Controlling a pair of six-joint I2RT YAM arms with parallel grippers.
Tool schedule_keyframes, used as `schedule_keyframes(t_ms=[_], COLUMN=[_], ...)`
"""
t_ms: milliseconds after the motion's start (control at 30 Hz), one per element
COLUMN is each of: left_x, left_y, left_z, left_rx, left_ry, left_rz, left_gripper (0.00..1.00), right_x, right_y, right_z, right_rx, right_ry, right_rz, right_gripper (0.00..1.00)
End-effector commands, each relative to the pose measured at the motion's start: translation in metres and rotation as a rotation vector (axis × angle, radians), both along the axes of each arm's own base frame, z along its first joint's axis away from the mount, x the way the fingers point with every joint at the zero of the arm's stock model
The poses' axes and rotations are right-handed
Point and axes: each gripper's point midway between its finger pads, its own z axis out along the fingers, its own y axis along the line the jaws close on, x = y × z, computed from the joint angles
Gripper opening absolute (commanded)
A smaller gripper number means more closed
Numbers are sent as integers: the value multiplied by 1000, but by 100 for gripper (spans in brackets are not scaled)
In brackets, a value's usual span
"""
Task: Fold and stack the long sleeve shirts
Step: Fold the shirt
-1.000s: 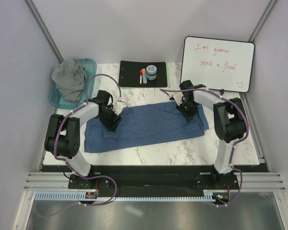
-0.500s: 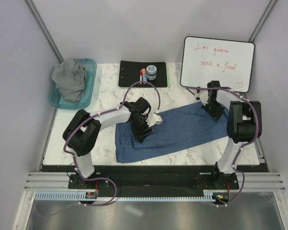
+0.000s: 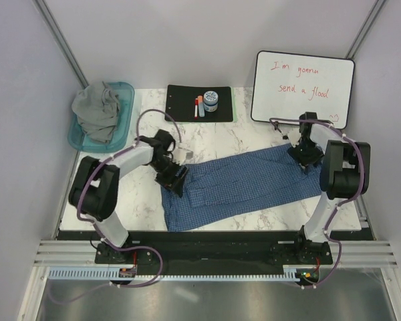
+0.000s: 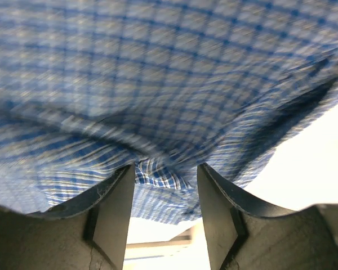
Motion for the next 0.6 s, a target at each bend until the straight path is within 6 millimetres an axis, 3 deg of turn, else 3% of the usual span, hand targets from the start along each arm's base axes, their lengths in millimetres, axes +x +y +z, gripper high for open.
schedule_keyframes(t_ms=[0,100,167,233,300,367,433,567], left_x=[-3,4,10,12,13,19,19,21], left_y=[-1,0,6,13,17,30,46,63], left_z=[50,74,81,80,78,75,67,62], left_rx=[-260,-359,-396,-402,-434,-461,-459,-452], left_ry=[40,-7,-4,52,122,170,196,173], left_rz=[229,297,366,464,557,672,766,868], left_gripper=[72,77,81,83,84,84,84,84], right_x=[-24,-29,-29,-27,-27,-34,-34,-53], right_y=[50,82,117,143,186,226,254,319], right_z=[30,42,51,56,60,57,52,40], right_rx=[207,275,342,391,470,535,581,649], right_ry=[30,9,-9,-21,-23,2,7,39], right_rz=[-7,38,93,138,188,224,264,360], right_gripper=[56,56,56,53,52,51,50,48])
